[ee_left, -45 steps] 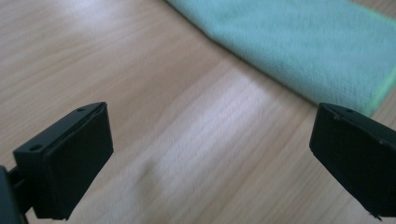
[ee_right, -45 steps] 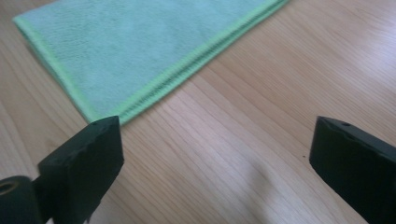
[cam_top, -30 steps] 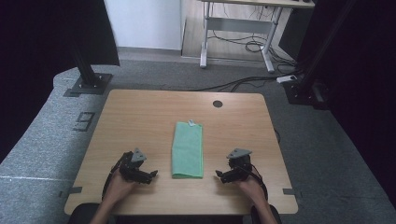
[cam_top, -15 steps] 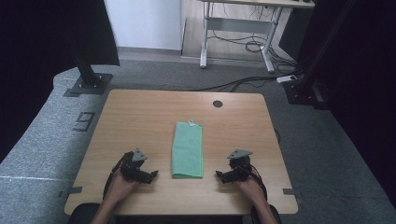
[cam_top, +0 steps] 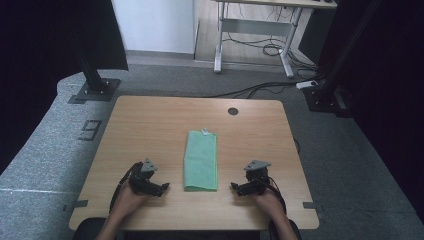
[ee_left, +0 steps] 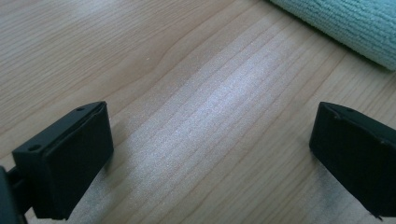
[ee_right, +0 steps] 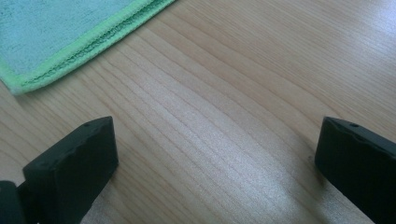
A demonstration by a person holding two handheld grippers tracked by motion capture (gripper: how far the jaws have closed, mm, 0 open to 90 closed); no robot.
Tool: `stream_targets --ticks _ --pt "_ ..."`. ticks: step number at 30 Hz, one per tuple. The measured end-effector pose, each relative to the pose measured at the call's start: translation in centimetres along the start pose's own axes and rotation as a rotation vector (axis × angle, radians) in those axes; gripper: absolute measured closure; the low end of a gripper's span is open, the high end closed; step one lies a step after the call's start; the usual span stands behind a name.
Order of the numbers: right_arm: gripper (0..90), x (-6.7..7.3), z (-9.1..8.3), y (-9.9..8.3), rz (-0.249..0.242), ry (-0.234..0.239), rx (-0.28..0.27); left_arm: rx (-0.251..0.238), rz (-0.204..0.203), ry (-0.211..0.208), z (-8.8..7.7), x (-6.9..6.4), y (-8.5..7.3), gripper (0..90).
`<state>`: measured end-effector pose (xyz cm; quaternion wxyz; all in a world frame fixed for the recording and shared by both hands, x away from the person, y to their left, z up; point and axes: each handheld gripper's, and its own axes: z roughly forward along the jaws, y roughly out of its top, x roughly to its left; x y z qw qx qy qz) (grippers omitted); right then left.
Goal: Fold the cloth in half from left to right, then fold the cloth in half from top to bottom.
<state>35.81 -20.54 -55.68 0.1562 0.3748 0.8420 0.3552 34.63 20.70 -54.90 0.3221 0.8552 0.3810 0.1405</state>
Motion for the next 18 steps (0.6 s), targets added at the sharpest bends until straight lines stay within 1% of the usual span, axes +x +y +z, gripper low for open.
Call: stream_targets --ticks 12,18 --pt "0.0 0.00 0.00 0.01 0.000 0.000 0.000 -0.001 -0.003 0.002 0.01 0.00 -0.01 0.0" --pt "0.0 0.10 0.06 0.09 0.012 -0.008 0.001 -0.002 -0.006 0.004 0.02 0.02 0.01 0.0"
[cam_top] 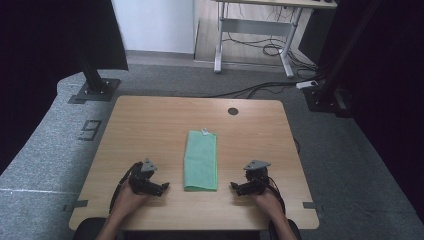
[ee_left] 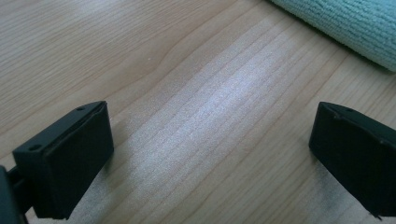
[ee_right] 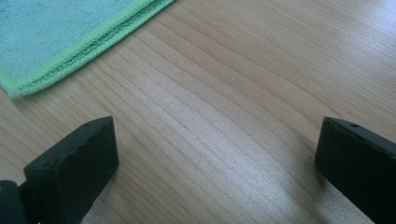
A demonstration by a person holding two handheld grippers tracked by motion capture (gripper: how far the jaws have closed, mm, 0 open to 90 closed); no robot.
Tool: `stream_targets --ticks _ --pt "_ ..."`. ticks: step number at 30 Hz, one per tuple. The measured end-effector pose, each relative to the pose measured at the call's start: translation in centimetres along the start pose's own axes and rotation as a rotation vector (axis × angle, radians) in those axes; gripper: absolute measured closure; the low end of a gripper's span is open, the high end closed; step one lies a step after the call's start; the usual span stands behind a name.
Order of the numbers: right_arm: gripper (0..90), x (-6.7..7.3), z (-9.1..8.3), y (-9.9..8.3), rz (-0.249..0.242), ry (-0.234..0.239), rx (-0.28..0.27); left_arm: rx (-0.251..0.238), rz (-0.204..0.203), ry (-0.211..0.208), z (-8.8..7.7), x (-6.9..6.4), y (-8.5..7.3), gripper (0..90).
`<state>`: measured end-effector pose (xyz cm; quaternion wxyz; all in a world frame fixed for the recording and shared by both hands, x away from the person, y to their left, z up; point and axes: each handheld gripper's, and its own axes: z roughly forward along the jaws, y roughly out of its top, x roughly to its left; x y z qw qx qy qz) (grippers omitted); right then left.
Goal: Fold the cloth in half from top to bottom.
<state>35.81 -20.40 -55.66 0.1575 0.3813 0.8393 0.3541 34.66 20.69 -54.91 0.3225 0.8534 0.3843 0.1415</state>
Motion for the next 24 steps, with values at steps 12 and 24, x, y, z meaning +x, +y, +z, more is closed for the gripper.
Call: stream_targets --ticks 12,24 --pt "0.0 0.7 0.0 1.1 0.016 0.037 -0.011 0.010 -0.017 0.016 0.3 0.0 0.5 0.0" --pt "0.0 1.7 0.6 2.2 0.015 0.059 -0.013 -0.043 -0.035 0.007 1.0 0.7 4.0 0.2"
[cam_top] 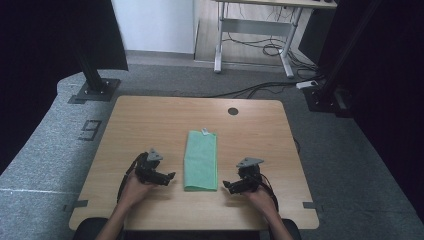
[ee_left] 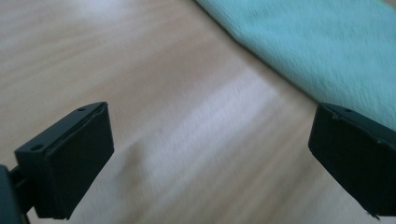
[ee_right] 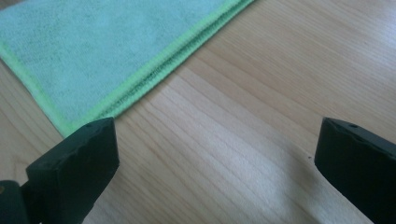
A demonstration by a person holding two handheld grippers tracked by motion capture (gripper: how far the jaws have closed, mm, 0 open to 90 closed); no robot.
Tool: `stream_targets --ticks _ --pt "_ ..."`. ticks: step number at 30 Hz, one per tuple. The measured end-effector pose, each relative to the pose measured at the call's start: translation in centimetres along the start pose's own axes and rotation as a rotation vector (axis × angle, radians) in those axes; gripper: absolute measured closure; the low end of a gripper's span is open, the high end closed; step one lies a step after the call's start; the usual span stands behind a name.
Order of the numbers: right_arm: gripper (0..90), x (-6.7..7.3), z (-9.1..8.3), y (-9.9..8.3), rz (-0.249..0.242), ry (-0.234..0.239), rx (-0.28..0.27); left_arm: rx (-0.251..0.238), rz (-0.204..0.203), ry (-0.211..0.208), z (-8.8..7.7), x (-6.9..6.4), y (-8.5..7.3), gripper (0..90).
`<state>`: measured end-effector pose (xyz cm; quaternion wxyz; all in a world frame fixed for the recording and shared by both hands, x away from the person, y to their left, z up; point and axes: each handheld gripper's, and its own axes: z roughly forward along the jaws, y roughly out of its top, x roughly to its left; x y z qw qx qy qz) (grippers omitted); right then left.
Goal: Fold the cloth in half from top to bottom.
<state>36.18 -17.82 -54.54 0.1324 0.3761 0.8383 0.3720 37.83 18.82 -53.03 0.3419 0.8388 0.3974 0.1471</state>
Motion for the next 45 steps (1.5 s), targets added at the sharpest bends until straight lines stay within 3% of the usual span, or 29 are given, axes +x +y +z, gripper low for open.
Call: stream_targets --ticks 9,17,26,29,37,45 --pt "0.5 0.8 0.6 1.5 -0.015 0.016 -0.004 -0.039 -0.020 0.030 1.9 0.7 3.4 0.9" --pt "1.2 1.7 1.8 2.9 -0.038 0.022 0.000 -0.033 -0.027 0.055 4.3 1.1 5.3 0.9" --pt "1.3 2.2 3.4 3.6 -0.064 0.003 0.026 0.000 -0.036 0.080 6.4 1.2 5.0 0.9" --pt "1.3 2.4 4.2 3.4 -0.098 -0.019 0.058 0.013 -0.023 0.088 6.9 1.0 4.8 0.6" --pt "5.0 3.1 3.8 3.1 -0.112 -0.027 0.060 0.031 -0.020 0.076 6.7 0.9 4.6 0.9" --pt "5.0 4.5 3.1 2.3 -0.117 0.020 0.080 0.044 -0.017 0.030 5.3 -0.2 3.1 1.4"
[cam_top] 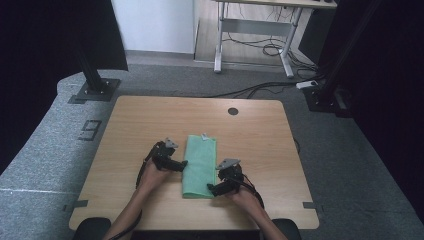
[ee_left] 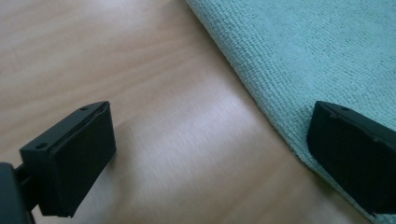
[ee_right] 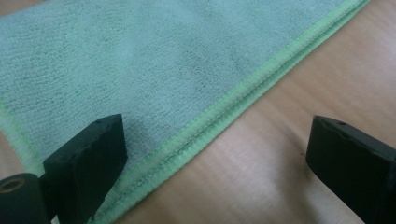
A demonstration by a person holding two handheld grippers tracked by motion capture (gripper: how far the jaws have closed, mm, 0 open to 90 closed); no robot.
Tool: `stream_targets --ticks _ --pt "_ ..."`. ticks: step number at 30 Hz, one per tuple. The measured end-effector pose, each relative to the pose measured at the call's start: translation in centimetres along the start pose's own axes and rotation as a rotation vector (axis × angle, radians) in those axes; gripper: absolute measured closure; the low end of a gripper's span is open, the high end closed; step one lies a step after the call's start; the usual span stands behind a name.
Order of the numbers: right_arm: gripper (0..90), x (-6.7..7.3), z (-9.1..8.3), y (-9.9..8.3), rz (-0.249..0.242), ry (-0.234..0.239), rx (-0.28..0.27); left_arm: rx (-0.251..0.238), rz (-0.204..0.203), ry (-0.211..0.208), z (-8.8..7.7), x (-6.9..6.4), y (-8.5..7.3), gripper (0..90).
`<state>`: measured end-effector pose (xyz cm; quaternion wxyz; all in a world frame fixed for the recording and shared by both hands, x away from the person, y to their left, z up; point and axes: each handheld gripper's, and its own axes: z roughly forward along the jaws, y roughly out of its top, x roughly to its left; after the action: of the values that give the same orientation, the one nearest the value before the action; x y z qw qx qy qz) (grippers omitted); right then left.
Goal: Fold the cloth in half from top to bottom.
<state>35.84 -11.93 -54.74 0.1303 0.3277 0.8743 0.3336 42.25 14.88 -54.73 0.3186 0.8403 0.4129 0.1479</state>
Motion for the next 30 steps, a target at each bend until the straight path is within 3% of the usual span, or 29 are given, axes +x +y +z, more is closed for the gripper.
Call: stream_targets --ticks 4,7,8,13,21,24,26,30 --pt "5.0 0.7 -0.4 -0.6 0.010 0.017 -0.001 0.004 0.006 -0.015 -0.6 -0.3 -0.7 1.3" --pt "5.1 1.1 -0.7 -1.0 0.005 0.021 -0.006 0.006 0.026 -0.018 -1.3 -0.8 -1.2 1.3" --pt "5.1 1.2 -0.8 -1.1 0.009 0.021 -0.005 -0.002 0.050 -0.026 -1.8 -1.2 -1.5 1.3" --pt "6.6 1.7 -1.1 -1.4 0.010 0.018 -0.012 -0.001 0.068 -0.057 -2.3 -2.2 -2.2 0.5" --pt "8.2 1.8 -1.2 -1.4 -0.002 0.030 -0.013 -0.009 0.056 -0.055 -1.9 -2.1 -2.6 0.0" --pt "10.4 1.5 -1.2 -1.1 -0.006 0.056 0.004 -0.008 0.056 -0.054 -1.9 -2.1 -2.6 0.0" --pt "12.1 1.1 -1.3 -0.9 0.016 0.067 0.004 -0.007 0.057 -0.054 -1.9 -2.1 -2.6 0.0" --pt "13.0 -0.7 -1.3 0.0 0.063 0.042 -0.024 -0.007 0.057 -0.053 -1.9 -2.1 -2.6 0.0"
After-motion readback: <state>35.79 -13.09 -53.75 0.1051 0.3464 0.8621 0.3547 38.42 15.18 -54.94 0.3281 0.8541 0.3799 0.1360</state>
